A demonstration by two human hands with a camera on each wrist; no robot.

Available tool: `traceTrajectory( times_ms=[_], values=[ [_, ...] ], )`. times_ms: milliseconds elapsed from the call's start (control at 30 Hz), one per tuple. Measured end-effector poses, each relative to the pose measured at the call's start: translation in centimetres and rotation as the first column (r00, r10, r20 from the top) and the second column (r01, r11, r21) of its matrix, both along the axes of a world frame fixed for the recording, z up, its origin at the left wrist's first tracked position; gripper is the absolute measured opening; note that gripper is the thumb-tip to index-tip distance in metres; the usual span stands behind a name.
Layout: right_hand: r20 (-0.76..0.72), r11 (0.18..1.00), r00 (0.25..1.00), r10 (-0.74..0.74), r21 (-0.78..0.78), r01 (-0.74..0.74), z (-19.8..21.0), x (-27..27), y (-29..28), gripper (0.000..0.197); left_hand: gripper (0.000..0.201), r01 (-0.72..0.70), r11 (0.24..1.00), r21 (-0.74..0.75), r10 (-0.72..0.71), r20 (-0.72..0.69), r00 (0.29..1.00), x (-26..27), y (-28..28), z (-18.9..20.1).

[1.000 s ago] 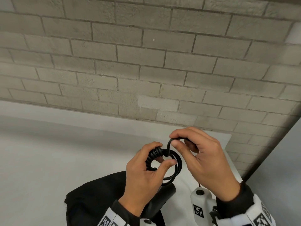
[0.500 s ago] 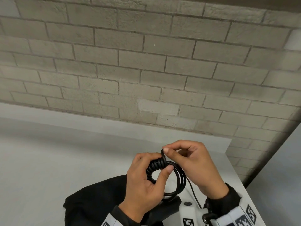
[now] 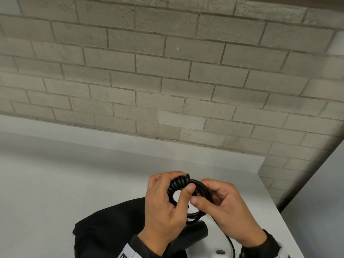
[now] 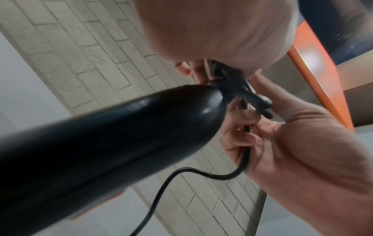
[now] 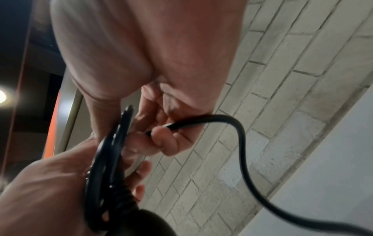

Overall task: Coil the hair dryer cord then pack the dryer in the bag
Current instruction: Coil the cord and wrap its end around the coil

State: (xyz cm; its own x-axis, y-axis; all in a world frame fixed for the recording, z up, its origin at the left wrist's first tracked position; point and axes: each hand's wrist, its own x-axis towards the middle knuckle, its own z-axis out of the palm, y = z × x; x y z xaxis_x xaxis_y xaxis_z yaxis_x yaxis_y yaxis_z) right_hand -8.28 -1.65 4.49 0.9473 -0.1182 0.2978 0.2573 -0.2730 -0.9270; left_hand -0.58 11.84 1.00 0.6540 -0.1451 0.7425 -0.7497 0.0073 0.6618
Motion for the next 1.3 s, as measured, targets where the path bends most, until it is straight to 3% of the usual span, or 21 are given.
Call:
traceTrajectory(
  times_ms=[200,367,533,633,700,767,833,900,1000,1133,1200,1300],
  values=[
    [-0.026,0.988,1.000,0.012,-0.154,-0.016,0.6,-0.1,-1.1,0.019,0.019,0.182,0.983,0.005,-0.181,-0.107,0.978,0.3,0.5,0.9],
    [-0.046,0.963,0.999,0.027,-0.267,-0.038,1.5,0.0,-1.3,0.018,0.039,0.334,0.942,-0.025,-0.330,-0.242,0.913,0.6,1.2,1.4],
    [-0.035,0.944,0.999,-0.039,-0.328,0.025,1.4,0.2,-1.2,0.022,0.021,0.316,0.948,-0.036,-0.314,-0.268,0.911,0.2,0.7,1.3],
    [0.087,0.929,0.978,-0.187,-0.308,0.205,0.3,0.3,-0.3,0.022,0.018,0.248,0.967,-0.052,-0.252,-0.280,0.926,0.1,0.3,1.1],
    [0.258,0.824,0.872,-0.415,-0.299,0.481,-0.7,0.3,0.8,0.035,0.013,0.185,0.979,-0.082,-0.201,-0.291,0.935,0.1,0.2,1.2],
    [0.463,0.656,0.698,-0.547,-0.281,0.701,-1.5,0.3,2.2,0.040,0.015,0.149,0.983,-0.104,-0.173,-0.300,0.938,0.0,0.0,1.4],
    [0.614,0.526,0.587,-0.528,-0.307,0.794,-2.7,0.5,3.6,0.024,0.018,0.123,0.985,-0.118,-0.154,-0.307,0.939,-0.3,-0.2,1.5],
    [0.639,0.481,0.568,-0.519,-0.332,0.812,-3.6,0.7,4.6,0.017,0.018,0.114,0.985,-0.133,-0.150,-0.309,0.939,-0.5,-0.3,1.7],
    [0.592,0.466,0.584,-0.556,-0.360,0.808,-3.7,0.7,4.9,0.024,0.018,0.126,0.978,-0.167,-0.173,-0.306,0.936,-0.6,-0.3,1.8],
    [0.435,0.486,0.676,-0.594,-0.475,0.733,-3.1,0.5,5.4,0.027,0.018,0.131,0.975,-0.179,-0.179,-0.292,0.939,-0.5,-0.4,1.7],
    [0.332,0.563,0.707,-0.625,-0.436,0.702,-3.0,0.3,5.4,0.025,0.015,0.120,0.981,-0.150,-0.158,-0.276,0.948,-0.2,-0.5,1.5],
    [0.032,0.799,0.824,-0.566,-0.225,0.558,-1.8,0.1,5.4,0.023,0.015,0.090,0.990,-0.108,-0.115,-0.255,0.960,0.4,-0.4,0.8]
  ],
)
